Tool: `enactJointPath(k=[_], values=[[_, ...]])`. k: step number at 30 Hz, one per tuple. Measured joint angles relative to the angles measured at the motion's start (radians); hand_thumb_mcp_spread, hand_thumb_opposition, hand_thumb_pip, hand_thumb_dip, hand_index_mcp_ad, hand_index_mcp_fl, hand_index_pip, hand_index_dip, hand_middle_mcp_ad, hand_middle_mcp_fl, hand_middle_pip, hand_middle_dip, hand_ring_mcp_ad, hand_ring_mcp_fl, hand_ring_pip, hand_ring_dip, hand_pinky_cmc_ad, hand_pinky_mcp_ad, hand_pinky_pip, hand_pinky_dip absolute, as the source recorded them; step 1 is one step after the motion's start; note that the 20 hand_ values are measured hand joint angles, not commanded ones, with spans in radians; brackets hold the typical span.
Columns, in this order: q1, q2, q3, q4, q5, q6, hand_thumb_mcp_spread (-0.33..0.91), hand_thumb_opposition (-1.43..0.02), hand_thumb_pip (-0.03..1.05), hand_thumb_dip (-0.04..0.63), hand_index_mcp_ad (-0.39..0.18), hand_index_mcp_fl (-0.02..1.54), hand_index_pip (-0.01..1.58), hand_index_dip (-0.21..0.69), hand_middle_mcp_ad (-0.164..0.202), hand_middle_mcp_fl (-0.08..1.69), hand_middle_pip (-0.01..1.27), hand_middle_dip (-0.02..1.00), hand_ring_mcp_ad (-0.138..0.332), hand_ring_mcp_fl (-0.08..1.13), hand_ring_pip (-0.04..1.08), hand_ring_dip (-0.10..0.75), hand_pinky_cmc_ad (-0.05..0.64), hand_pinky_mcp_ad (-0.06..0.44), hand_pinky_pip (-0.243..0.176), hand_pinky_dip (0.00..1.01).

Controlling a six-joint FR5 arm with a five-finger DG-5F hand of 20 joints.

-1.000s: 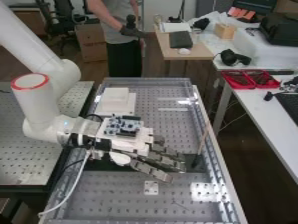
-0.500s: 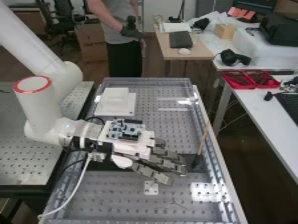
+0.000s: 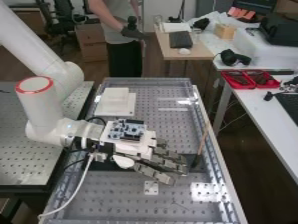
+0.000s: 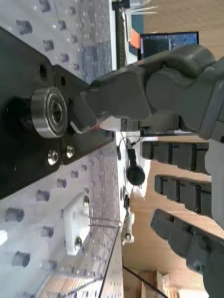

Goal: Grab the pcb board and place it in the clear container

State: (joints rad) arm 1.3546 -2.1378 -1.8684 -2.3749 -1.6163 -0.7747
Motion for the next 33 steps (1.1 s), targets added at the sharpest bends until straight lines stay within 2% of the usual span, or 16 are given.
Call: enactJointPath(k=[10,22,29,33], values=[[-0.004,-0.004,0.004,-0.007,-0.006,-0.004,0.72,-0.87,0.47,0.316,-0.206,0.32,1.54,0.314,-0.047,0.21,0.14,0.19,0.058,0.08,0.12,0.072,0.365,0.178,0.003,0.15],[-0.005,0.001,0.004,0.009,-0.006,0.005,0.74,-0.88,0.43,0.314,-0.206,0.48,1.43,0.281,-0.047,0.25,0.13,0.19,0.058,0.08,0.12,0.072,0.365,0.178,0.003,0.15],[-0.005,0.04,-0.004,0.022,-0.008,0.016,0.74,-0.9,0.43,0.314,-0.206,0.5,1.41,0.265,-0.049,0.27,0.13,0.19,0.061,0.08,0.12,0.072,0.365,0.178,0.003,0.16],[-0.004,0.073,-0.02,0.044,-0.015,0.021,0.74,-0.92,0.43,0.314,-0.202,0.56,1.38,0.253,-0.047,0.27,0.13,0.19,0.061,0.1,0.12,0.072,0.382,0.182,0.003,0.16]])
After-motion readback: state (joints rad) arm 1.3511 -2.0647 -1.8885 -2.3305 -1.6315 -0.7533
